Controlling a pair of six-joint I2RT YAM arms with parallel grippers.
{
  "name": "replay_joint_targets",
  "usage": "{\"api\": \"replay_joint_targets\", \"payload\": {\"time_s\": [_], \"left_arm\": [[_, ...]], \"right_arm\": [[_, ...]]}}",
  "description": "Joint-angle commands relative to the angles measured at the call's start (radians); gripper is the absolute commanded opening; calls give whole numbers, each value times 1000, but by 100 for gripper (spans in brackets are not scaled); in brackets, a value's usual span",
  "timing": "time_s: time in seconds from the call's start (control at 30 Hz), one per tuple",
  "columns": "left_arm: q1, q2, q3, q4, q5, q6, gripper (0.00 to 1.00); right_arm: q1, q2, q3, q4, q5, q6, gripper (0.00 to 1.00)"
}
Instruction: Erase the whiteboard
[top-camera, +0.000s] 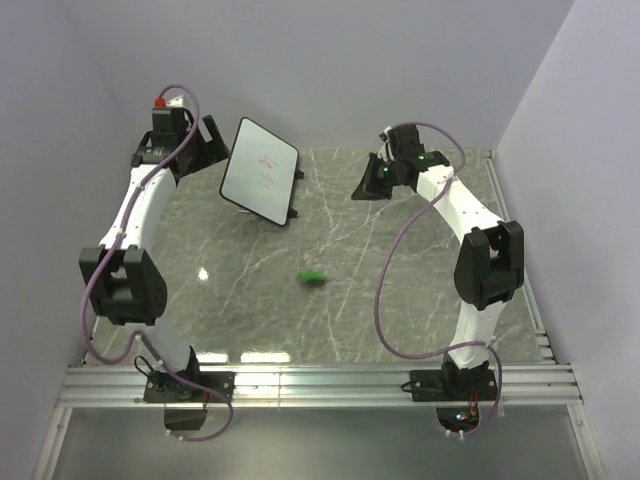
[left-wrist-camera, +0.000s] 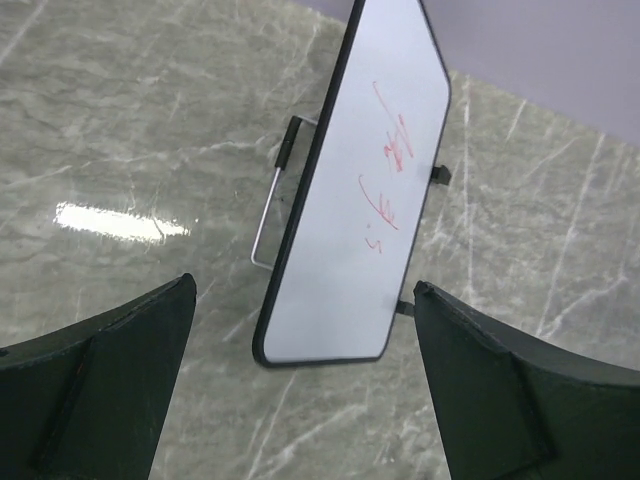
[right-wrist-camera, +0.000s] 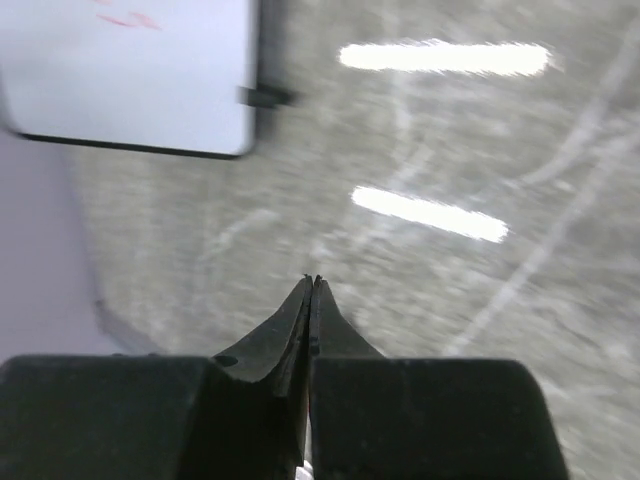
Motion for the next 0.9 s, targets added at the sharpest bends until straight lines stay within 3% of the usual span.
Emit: {"api": "replay_joint_targets", "payload": {"time_s": [0.0,0.2,0.23,0.27,0.3,0.33,0.53,0.63,0.87], "left_arm": [[7,77,73,28,43,42,96],[44,139,124,8,72,42,97],[44,133,114,10,72,47,97],[44,113,92,13,71,45,98],[44,98,75,19,71,41,98],[44,65,37,27,66,39,98],[45,-70,-116,31,9,-19,99],[44,-162,-215,28,5,-79,99],[38,-364,-447,-13,38,-148,96]], "right_arm": [[11,15,70,123,-141,94,0],[56,80,205,56,-153,53,1],[74,80,217,32,-141,22,10],[92,78,217,-17,-127,-47,44],[138,57,178,-30,-89,-75,58],[158,41,144,-33,-73,-113,78],[379,-2,-20,-114,75,-271,83],[459,9,-85,-93,111,-247,83],[533,80,-59,-79,109,-189,80]]}}
